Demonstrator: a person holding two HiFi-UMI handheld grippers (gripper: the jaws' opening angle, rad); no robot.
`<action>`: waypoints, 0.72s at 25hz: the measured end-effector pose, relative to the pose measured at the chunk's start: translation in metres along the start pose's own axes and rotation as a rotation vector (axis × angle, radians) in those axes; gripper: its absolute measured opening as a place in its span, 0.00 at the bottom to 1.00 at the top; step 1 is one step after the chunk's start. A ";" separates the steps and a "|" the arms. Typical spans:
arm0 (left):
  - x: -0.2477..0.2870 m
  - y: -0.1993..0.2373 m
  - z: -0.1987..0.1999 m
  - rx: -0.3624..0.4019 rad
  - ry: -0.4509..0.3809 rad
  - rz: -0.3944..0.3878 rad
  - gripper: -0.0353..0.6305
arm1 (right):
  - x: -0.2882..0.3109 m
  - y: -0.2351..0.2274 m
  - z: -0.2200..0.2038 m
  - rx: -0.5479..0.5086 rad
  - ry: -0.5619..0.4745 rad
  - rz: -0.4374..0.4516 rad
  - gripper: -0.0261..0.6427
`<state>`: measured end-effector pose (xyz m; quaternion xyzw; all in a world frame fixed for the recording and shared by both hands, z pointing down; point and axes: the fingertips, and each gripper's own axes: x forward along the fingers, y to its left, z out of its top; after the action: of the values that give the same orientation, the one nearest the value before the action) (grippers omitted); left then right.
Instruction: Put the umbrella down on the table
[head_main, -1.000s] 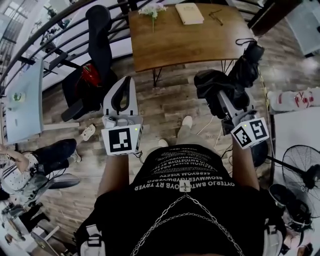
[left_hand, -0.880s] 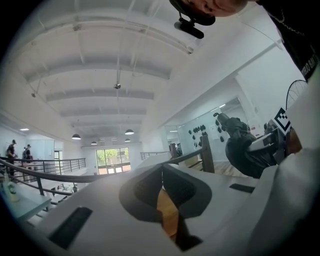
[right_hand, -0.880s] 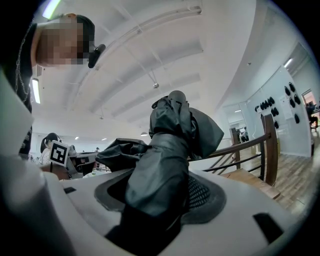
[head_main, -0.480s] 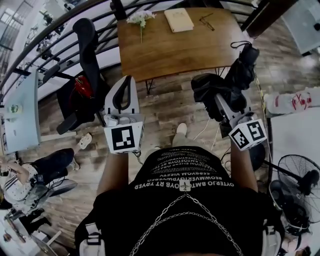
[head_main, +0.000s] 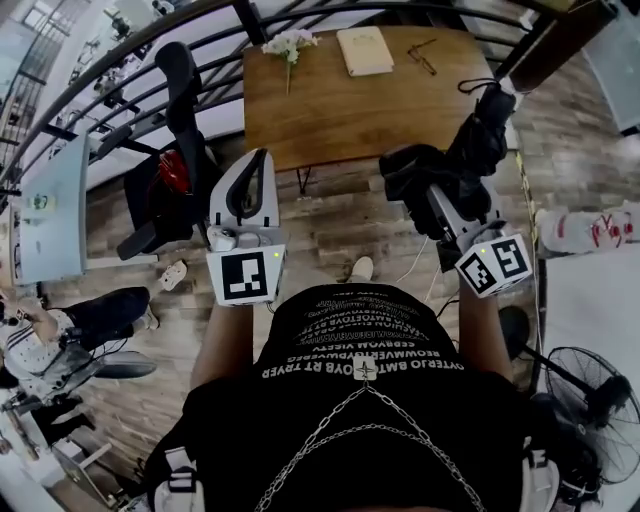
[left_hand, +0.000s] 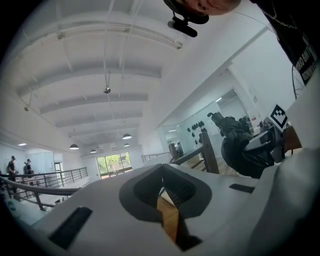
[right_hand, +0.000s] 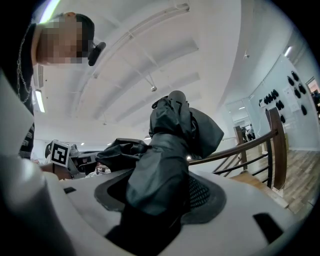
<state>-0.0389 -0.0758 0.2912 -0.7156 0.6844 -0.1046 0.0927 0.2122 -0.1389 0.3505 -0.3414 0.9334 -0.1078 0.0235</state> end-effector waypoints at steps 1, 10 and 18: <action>-0.001 -0.001 -0.001 0.002 0.006 0.008 0.10 | 0.003 -0.002 0.001 0.000 -0.002 0.011 0.47; -0.013 0.015 -0.015 -0.027 0.053 0.084 0.10 | 0.032 -0.009 0.003 0.015 0.006 0.078 0.47; -0.004 0.012 -0.031 -0.035 0.074 0.044 0.10 | 0.044 -0.009 -0.008 0.016 0.025 0.088 0.47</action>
<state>-0.0591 -0.0722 0.3176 -0.6975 0.7046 -0.1169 0.0574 0.1830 -0.1729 0.3612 -0.2982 0.9469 -0.1185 0.0194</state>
